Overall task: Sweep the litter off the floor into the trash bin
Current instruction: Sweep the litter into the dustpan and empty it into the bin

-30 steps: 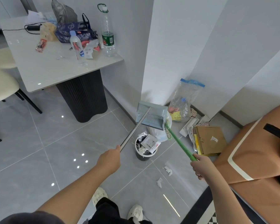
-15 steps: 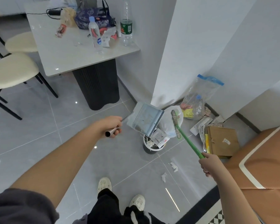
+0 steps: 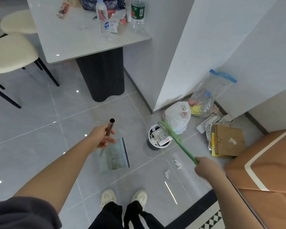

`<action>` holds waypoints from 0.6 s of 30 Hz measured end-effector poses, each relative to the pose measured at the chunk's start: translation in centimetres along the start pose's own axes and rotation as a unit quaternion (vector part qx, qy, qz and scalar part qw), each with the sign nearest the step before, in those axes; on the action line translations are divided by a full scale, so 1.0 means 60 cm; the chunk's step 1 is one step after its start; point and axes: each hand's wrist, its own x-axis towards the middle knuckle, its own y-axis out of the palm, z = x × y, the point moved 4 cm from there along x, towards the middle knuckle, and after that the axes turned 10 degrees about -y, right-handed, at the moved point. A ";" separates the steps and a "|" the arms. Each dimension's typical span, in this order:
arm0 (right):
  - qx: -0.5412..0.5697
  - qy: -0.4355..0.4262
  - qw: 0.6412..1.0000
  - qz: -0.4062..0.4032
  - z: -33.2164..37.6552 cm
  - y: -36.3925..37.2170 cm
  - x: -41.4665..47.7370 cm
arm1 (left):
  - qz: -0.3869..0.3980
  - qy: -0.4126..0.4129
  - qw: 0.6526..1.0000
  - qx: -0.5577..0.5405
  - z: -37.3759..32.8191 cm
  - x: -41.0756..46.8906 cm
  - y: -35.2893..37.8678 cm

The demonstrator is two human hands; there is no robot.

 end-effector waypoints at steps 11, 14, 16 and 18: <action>-0.190 -0.026 0.981 0.007 0.040 -0.109 -0.035 | 0.025 0.023 0.994 0.104 0.053 0.044 -0.051; -0.242 -0.040 0.969 0.021 0.084 -0.132 -0.019 | 0.009 0.013 0.987 0.161 0.061 0.054 -0.055; -0.283 -0.050 0.958 0.023 0.121 -0.144 -0.008 | -0.009 -0.004 0.986 0.169 0.070 0.065 -0.061; -0.316 -0.058 0.947 0.017 0.159 -0.156 -0.001 | -0.023 -0.015 0.986 0.162 0.079 0.076 -0.068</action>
